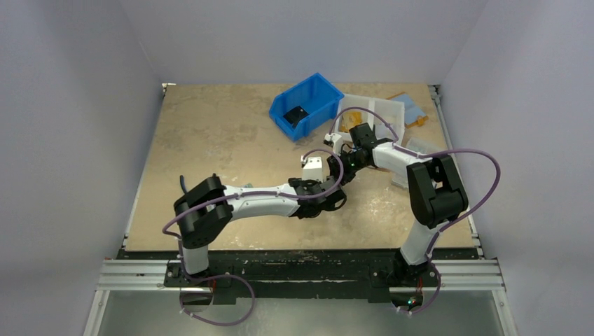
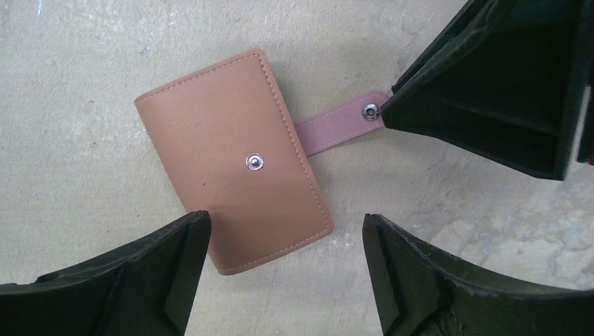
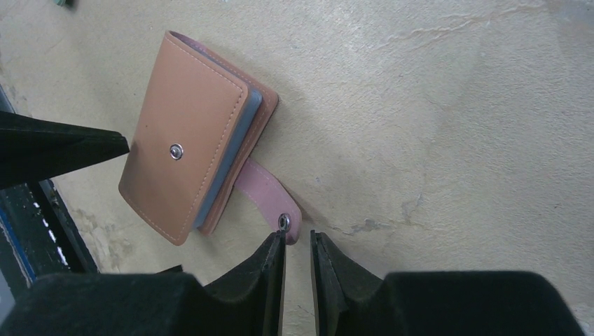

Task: Take the credit cards out of the card holder
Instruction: Open the card holder at the center of the board.

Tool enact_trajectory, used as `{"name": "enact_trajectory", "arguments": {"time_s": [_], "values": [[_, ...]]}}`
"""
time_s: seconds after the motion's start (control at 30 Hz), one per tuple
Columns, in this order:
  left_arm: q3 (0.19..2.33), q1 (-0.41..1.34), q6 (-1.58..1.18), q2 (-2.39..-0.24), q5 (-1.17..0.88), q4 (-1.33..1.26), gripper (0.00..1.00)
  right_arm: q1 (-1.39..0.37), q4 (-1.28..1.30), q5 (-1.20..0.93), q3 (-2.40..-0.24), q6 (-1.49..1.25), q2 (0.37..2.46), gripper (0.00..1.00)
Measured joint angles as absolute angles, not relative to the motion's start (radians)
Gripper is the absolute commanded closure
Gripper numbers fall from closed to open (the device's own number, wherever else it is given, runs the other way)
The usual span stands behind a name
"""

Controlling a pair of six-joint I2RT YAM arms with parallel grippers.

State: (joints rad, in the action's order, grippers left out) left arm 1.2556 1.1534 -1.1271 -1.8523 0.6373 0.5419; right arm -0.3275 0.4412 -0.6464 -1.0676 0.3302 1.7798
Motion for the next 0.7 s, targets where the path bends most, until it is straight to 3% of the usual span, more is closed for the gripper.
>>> {"name": "enact_trajectory", "arguments": {"time_s": [0.1,0.17,0.5,0.7], "values": [[1.338,1.153,-1.138,-1.927,0.647,0.620,0.19,-0.326,0.441,-0.647,-1.068,0.330,1.780,0.73],[1.391,1.153,-1.141,-1.967,0.657,0.675,0.27,-0.325,0.441,-0.647,-1.068,0.330,1.780,0.73],[1.468,1.161,-1.140,-2.007,0.681,0.768,0.91,-0.320,0.441,-0.648,-1.068,0.329,1.780,0.74],[1.386,1.161,-1.146,-1.924,0.662,0.698,1.00,-0.319,0.443,-0.674,-1.068,0.332,1.780,0.74]]}}
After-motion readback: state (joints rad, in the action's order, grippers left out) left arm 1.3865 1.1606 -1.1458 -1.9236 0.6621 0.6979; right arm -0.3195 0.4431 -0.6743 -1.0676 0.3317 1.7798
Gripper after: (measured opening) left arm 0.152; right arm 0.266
